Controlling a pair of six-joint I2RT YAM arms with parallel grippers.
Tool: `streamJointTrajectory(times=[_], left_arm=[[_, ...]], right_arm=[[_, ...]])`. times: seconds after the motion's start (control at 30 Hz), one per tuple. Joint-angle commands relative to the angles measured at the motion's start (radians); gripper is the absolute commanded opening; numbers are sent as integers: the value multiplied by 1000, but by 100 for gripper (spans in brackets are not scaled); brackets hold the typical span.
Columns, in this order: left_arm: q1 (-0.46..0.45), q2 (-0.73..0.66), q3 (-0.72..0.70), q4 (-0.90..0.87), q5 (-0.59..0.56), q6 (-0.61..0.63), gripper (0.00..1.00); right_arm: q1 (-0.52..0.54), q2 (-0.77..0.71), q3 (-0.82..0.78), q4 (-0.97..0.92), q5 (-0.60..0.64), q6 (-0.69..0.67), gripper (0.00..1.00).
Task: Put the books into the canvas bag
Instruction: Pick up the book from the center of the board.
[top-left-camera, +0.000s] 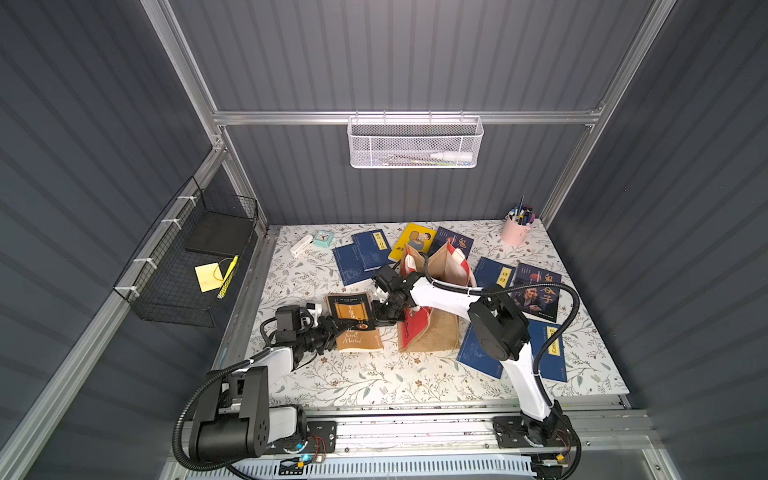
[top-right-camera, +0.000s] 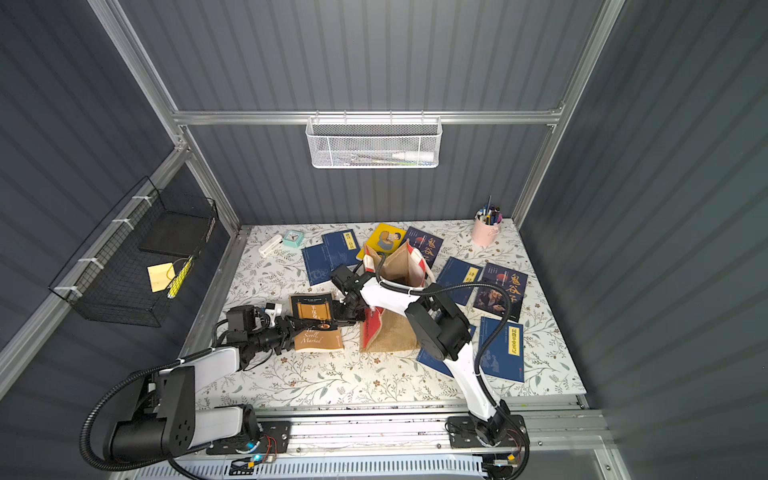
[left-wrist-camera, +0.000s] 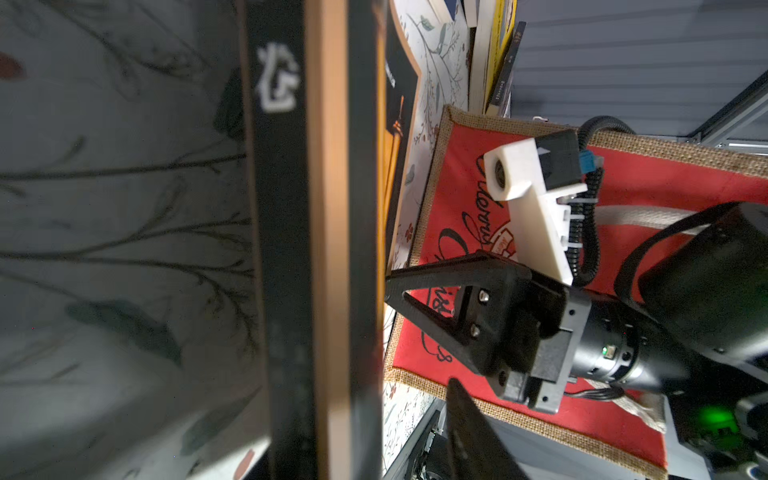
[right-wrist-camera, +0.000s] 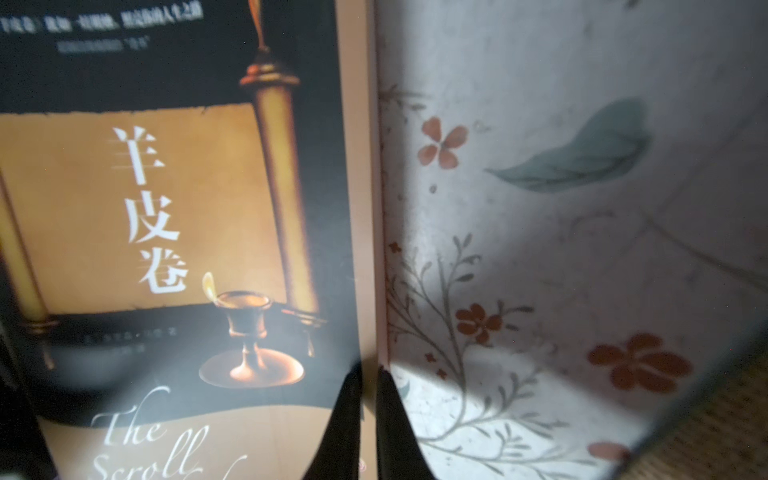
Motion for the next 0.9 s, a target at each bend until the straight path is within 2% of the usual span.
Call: streamJointTrajectory(times=[0.0,0.13,0.2,0.27,0.43,0.57,0.73,0.87], left_arm=[[-14,-12,53,-53,58,51,34],[-14,-63,172,-300,8,202,7],[-14,-83,253,-427,-20,284,0],[-14,-112,347,-545,-66,355,0],[-14,-172,555,-682,-138,452,0],[-14,-156,760,-763,-157,532,0],[-14,-148,937,-724,-110,579,0],[-14,-151,1005,-665,-102,584,0]], right_arm=[[32,60,-55,-40,-2,8,12],[31,9,-39,-74,27,-22,15],[31,-35,-12,-108,71,-47,20],[32,-94,30,-149,96,-74,24],[31,-261,104,-181,159,-136,32],[14,-410,88,-110,131,-150,34],[-37,-620,-58,104,50,-118,51],[-69,-705,-133,229,-47,-119,58]])
